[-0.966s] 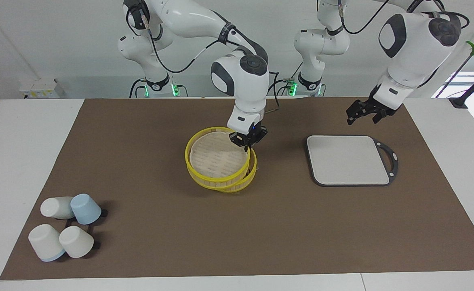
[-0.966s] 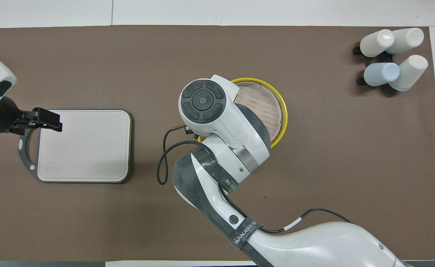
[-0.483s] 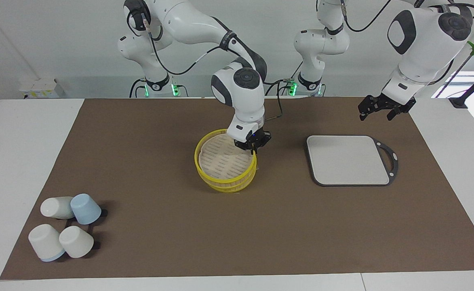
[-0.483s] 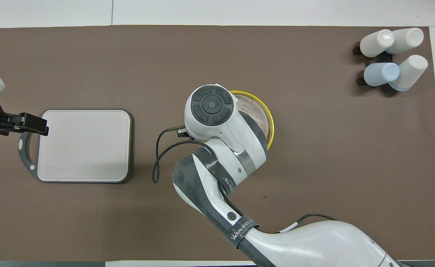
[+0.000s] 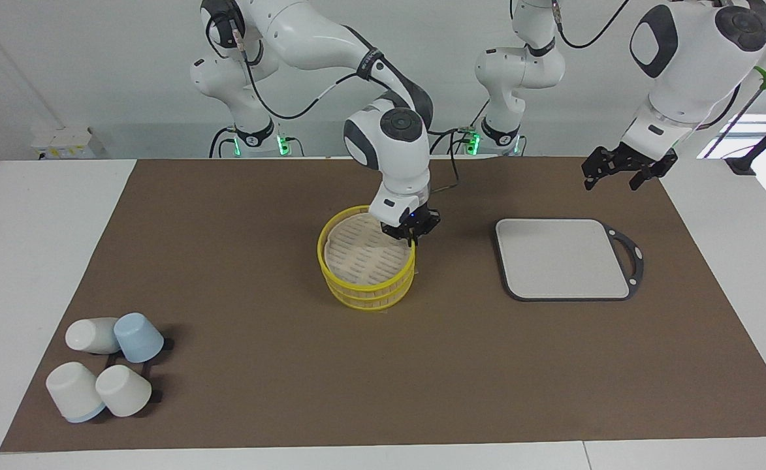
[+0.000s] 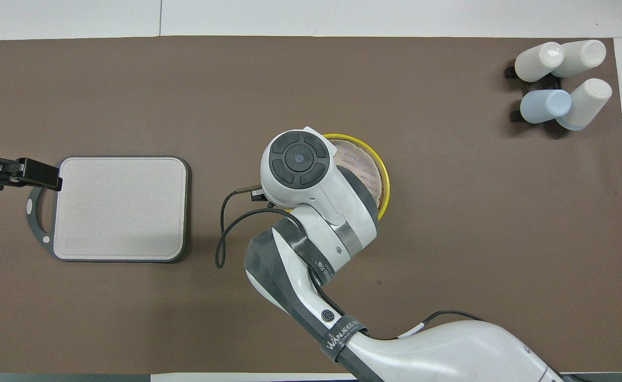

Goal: Place bun in steamer

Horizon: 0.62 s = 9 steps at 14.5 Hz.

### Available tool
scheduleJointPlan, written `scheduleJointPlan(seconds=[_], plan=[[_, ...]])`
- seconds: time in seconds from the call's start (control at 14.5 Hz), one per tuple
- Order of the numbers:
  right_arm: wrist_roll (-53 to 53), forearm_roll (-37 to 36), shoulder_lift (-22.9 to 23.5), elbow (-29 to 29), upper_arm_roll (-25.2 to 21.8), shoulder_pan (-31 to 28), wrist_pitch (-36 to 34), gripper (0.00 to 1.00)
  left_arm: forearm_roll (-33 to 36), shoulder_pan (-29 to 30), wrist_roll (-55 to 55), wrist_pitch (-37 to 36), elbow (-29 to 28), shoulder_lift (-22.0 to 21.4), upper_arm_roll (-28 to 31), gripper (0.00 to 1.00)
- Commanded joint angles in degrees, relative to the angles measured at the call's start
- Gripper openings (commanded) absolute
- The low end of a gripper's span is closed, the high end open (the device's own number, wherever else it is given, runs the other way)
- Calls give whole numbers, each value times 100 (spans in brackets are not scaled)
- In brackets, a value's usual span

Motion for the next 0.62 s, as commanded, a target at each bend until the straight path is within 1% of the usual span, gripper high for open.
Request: scheduleJointPlan(seconds=[0.0, 0.14, 0.21, 0.28, 0.34, 0.41, 0.55], plan=[[242, 130, -276, -624, 18, 142, 532, 0, -151, -19, 116, -317, 340, 123, 119, 100], [242, 130, -302, -660, 18, 124, 586, 0, -160, -37, 116, -343, 340, 106, 128, 100], [233, 130, -302, -660, 18, 107, 586, 8, -160, -37, 107, -361, 340, 97, 128, 100], [242, 130, -302, -660, 18, 98, 594, 47, -160, -37, 107, -361, 340, 88, 120, 100], [251, 122, -302, -642, 9, 107, 586, 92, -160, -37, 107, -352, 332, 79, 120, 100], [251, 87, -294, -607, 9, 115, 586, 100, -160, -37, 107, -352, 323, 62, 120, 100], [251, 78, -276, -362, 0, 80, 481, 100, -256, -19, 99, -352, 314, 44, 120, 100]])
